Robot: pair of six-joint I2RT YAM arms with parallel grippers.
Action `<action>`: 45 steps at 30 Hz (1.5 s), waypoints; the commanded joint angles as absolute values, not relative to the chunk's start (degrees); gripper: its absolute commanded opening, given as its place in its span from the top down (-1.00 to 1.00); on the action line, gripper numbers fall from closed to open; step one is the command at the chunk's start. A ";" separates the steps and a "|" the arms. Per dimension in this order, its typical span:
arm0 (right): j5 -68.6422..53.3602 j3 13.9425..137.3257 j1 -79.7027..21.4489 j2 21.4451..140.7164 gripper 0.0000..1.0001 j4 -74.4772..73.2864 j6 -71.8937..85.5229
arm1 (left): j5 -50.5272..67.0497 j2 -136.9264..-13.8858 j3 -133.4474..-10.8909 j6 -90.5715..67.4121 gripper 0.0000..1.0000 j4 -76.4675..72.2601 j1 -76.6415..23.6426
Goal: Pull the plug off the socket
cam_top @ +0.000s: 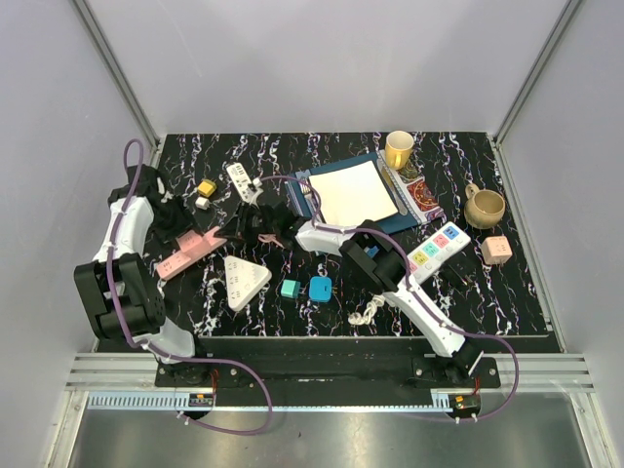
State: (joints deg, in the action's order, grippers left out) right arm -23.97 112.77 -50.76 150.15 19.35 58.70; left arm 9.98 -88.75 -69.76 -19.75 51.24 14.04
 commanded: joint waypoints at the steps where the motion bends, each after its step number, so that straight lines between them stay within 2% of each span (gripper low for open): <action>1: -18.19 110.04 -51.86 151.70 1.00 7.74 52.03 | 22.26 -83.06 -69.29 -22.67 1.00 48.87 15.20; 3: -18.19 110.39 -51.86 151.79 1.00 7.30 51.60 | 12.11 -81.39 -68.12 -23.03 1.00 48.78 14.60; 6: -18.02 110.04 -51.86 151.44 1.00 6.94 50.72 | 4.95 -82.79 -69.43 -21.62 1.00 51.14 11.18; 8: -18.02 110.13 -51.86 151.43 1.00 6.77 50.54 | 4.13 -84.45 -71.35 -21.18 1.00 52.38 9.41; 11: -18.11 110.74 -51.86 151.79 1.00 6.50 50.36 | 9.82 -85.25 -73.29 -20.13 1.00 52.47 9.23; 13: -18.02 110.57 -51.86 151.79 1.00 6.42 50.36 | 23.76 -86.04 -74.18 -19.86 1.00 52.12 12.90; 15: -18.37 111.09 -51.86 152.14 1.00 6.15 50.62 | 31.35 -85.96 -74.18 -21.09 1.00 51.16 17.04; 17: -18.72 111.18 -51.86 152.31 1.00 5.98 50.80 | 24.74 -84.30 -74.70 -20.57 1.00 52.29 16.79; 18: -18.63 111.01 -51.86 152.23 1.00 5.98 50.63 | 17.21 -83.77 -74.53 -20.31 1.00 53.16 16.18; 21: -18.37 111.18 -51.86 151.96 1.00 5.63 50.10 | 11.71 -83.76 -72.52 -19.16 1.00 53.53 13.72; 25: -18.54 111.53 -51.86 151.79 1.00 5.54 49.83 | 11.96 -85.43 -72.16 -18.98 1.00 53.44 13.18; 32: -19.51 112.14 -51.86 151.79 1.00 5.71 49.75 | 4.14 -81.39 -77.07 -19.33 1.00 53.97 13.10; 35: -19.69 112.06 -51.86 151.26 0.93 5.97 50.18 | 0.28 -81.39 -79.53 -20.56 1.00 54.14 13.18; 38: -19.86 111.19 -51.86 149.86 0.77 6.33 50.10 | -3.41 -82.44 -80.59 -21.01 1.00 52.92 13.18; 39: -20.12 111.18 -51.86 149.24 0.55 6.42 50.10 | -3.86 -82.88 -80.60 -21.01 1.00 52.56 13.27; 45: -22.32 110.83 -51.86 145.21 -0.22 5.98 49.48 | -3.26 -89.11 -83.23 -19.51 1.00 51.15 15.47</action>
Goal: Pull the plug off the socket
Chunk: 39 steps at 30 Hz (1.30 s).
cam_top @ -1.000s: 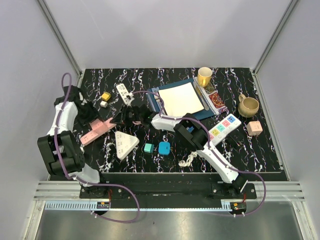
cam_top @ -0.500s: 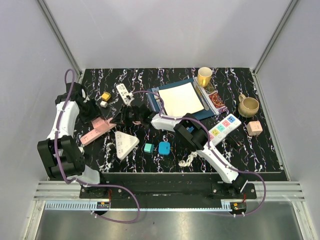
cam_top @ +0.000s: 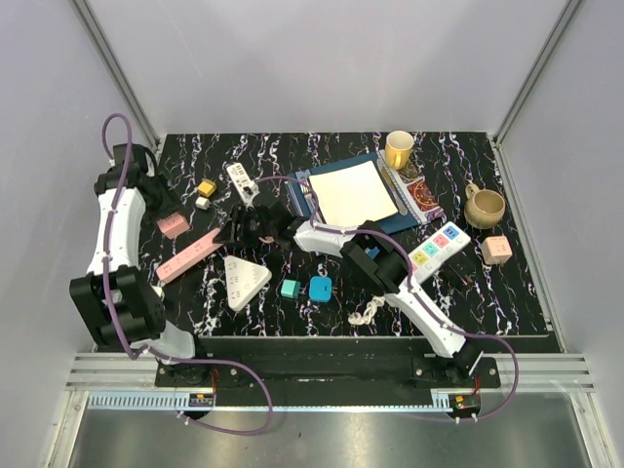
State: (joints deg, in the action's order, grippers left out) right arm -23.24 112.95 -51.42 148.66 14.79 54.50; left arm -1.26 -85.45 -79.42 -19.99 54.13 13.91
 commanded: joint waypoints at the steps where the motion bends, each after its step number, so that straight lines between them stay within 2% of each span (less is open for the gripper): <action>1: -22.50 110.74 -51.86 144.59 -0.46 5.89 49.31 | -3.34 -89.73 -83.49 -19.34 1.00 50.89 15.73; 4: -23.02 111.09 -51.86 142.65 -0.70 4.31 49.13 | -3.43 -92.63 -84.28 -18.64 1.00 50.19 16.26; 11: -24.78 108.63 -51.86 137.20 -0.99 4.13 48.08 | -3.95 -99.93 -87.97 -18.10 0.99 50.54 17.31; 13: -25.40 108.02 -51.86 135.18 -0.99 4.13 47.46 | -4.22 -102.03 -89.46 -18.72 0.83 50.89 17.40; 18: -26.89 107.49 -51.86 130.71 -0.99 4.31 46.23 | -4.66 -106.68 -90.87 -19.42 0.66 50.36 17.58; 21: -27.07 106.44 -51.77 127.72 -0.99 4.04 45.88 | -5.80 -108.98 -92.63 -19.42 0.49 51.85 18.02; 24: -25.49 104.42 -51.77 123.50 -1.00 2.38 43.60 | -5.89 -109.07 -93.51 -19.86 0.05 52.12 18.11; 25: -24.27 103.20 -51.85 122.36 -1.00 1.59 42.29 | -5.63 -108.90 -94.12 -19.86 -0.28 52.29 18.11; 29: -20.40 101.08 -51.59 115.60 -1.00 -3.51 38.07 | -4.92 -107.32 -97.20 -20.21 -0.82 54.22 18.11; 32: -15.83 97.75 -51.59 110.07 -0.99 -6.76 35.60 | -4.75 -102.95 -99.14 -20.30 -0.98 54.93 16.97; 36: -9.68 90.02 -51.42 101.18 -0.99 -7.21 33.66 | -5.80 -95.38 -99.58 -18.64 -0.98 54.85 11.53; 39: -3.80 83.25 -51.42 93.27 -0.99 -7.99 32.87 | -1.51 -87.12 -96.87 -16.88 -0.98 52.30 7.93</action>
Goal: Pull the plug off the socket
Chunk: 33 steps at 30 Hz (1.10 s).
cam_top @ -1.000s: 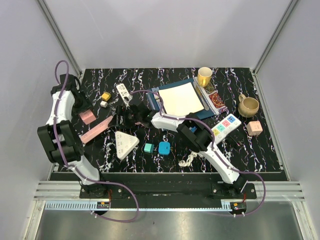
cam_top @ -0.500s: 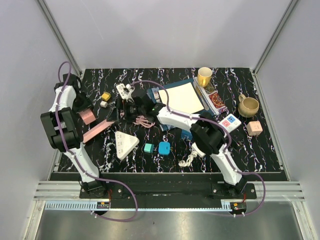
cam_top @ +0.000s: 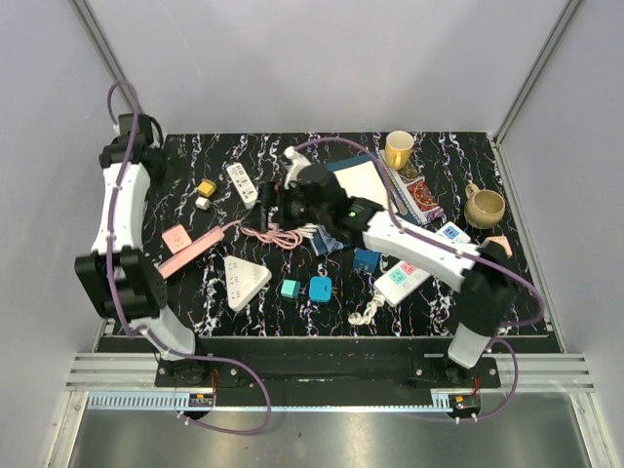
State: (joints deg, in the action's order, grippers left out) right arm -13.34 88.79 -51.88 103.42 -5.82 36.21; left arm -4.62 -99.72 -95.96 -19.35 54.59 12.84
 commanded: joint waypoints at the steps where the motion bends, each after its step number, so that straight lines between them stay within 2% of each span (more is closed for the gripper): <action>1: -0.82 80.36 -51.42 91.51 -1.00 -9.04 32.61 | 3.47 -84.66 -93.81 -16.61 -0.98 49.68 7.13; 4: 6.29 75.43 -51.42 84.30 -0.99 -12.37 32.43 | 15.59 -74.29 -85.73 -14.68 -0.98 43.01 4.58; 7: 12.99 71.30 -51.42 77.97 -0.99 -16.24 33.57 | 22.91 -65.59 -78.43 -13.19 -0.98 39.13 1.50; 13: 18.19 60.66 -51.33 62.69 -0.99 -17.49 36.56 | 33.20 -50.12 -62.07 -16.26 -0.98 29.98 -2.81; 17: 19.07 54.77 -51.33 52.94 -1.00 -18.54 37.09 | 32.79 -41.25 -53.28 -15.21 -0.98 27.43 -3.95; 22: 19.95 50.19 -51.42 48.61 -1.00 -19.60 38.58 | 33.39 -34.29 -43.87 -16.78 -0.98 21.72 -4.66; 28: 20.04 48.43 -51.33 48.87 -0.99 -19.69 38.85 | 29.54 -32.34 -43.94 -14.85 -0.98 25.48 -4.66; 33: 18.90 49.04 -51.33 48.78 -0.99 -19.86 37.97 | 30.67 -33.05 -44.03 -14.85 -0.98 25.49 -4.83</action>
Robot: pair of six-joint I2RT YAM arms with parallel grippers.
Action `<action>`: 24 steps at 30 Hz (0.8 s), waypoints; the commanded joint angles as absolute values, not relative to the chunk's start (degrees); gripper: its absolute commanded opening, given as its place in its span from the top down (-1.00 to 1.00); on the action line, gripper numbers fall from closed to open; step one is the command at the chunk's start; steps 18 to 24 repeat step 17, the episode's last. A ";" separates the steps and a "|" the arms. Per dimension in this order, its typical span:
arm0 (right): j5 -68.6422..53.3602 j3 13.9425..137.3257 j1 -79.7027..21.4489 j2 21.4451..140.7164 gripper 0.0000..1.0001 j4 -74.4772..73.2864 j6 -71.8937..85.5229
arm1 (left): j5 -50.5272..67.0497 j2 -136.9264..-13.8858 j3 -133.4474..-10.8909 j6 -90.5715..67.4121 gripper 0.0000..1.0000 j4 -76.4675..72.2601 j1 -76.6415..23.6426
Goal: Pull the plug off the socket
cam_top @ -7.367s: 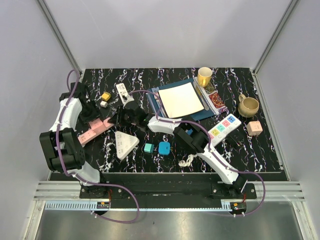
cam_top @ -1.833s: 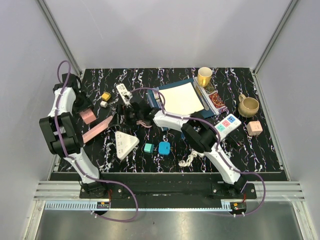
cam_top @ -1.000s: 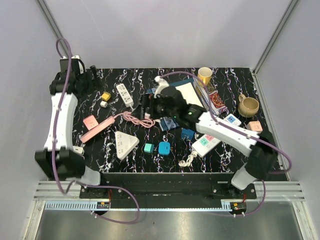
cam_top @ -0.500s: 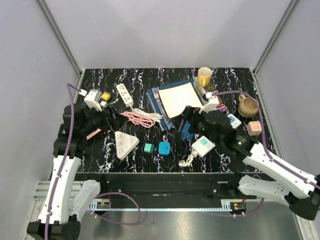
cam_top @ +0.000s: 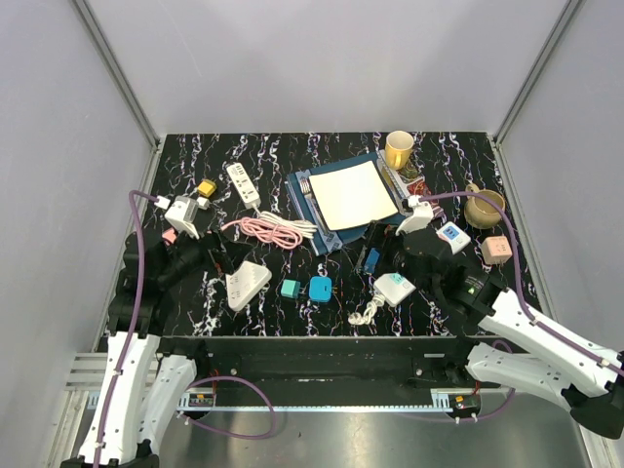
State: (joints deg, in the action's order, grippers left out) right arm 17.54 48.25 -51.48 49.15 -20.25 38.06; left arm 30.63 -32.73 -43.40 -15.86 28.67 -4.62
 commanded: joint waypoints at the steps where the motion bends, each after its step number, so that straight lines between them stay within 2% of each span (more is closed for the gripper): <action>1: 18.81 48.96 -51.33 48.43 -0.99 -19.78 37.88 | 30.85 -32.87 -44.03 -14.94 -0.98 25.49 -4.83; 24: 19.42 47.55 -51.33 45.00 -1.00 -21.09 35.51 | 30.15 -32.08 -43.77 -15.12 -0.98 25.23 -4.83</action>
